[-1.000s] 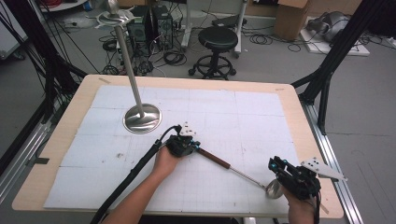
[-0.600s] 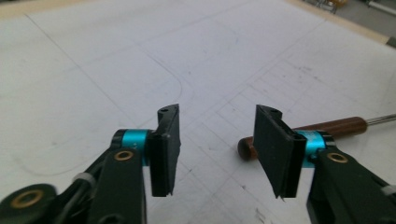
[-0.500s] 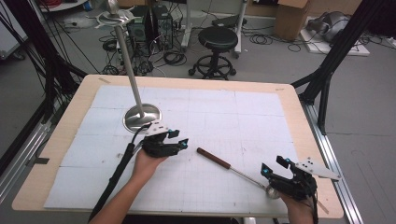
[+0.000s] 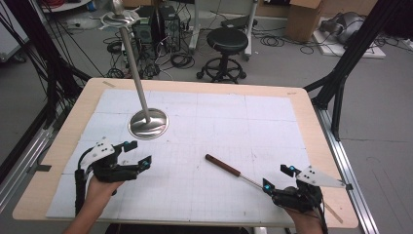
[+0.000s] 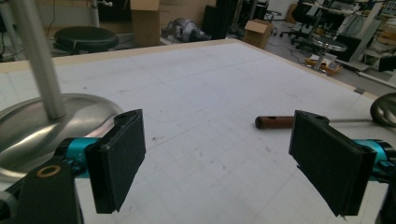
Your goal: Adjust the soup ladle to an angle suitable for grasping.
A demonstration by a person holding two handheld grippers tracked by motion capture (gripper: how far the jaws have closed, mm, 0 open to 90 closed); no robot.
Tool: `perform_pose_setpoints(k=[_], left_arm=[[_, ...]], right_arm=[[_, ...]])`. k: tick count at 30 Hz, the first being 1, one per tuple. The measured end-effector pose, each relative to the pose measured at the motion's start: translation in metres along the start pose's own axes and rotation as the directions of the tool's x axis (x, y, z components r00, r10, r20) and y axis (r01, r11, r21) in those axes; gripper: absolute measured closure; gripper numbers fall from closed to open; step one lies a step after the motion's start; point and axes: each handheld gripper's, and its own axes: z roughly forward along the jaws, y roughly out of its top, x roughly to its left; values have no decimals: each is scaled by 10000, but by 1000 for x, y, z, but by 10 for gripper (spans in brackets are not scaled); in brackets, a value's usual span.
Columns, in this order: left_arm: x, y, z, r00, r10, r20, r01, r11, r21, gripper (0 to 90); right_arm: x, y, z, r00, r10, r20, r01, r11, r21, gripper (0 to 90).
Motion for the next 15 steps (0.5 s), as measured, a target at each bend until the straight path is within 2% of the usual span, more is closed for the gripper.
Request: perform_pose_setpoints(k=[3, 7, 10, 15], left_arm=[[4, -7, -14, 9995, 164, -285, -165, 9999, -8, 202], [8, -11, -27, 9991, 9, -434, -19, 9998, -219, 202], [11, -13, -34, 9987, 6, -518, -26, 9993, -370, 202], [19, -17, -42, 9976, -327, -613, 293, 9980, -553, 202]], right_arm=[[2, -1, 1, 10000, -71, -4, 71, 9997, 246, 178], [3, -3, 4, 9996, -279, -65, 282, 9985, 475, 203], [4, -4, 4, 9999, -155, -69, 157, 9990, 422, 203], [6, -2, 4, 9999, -124, -91, 126, 9997, 218, 204]])
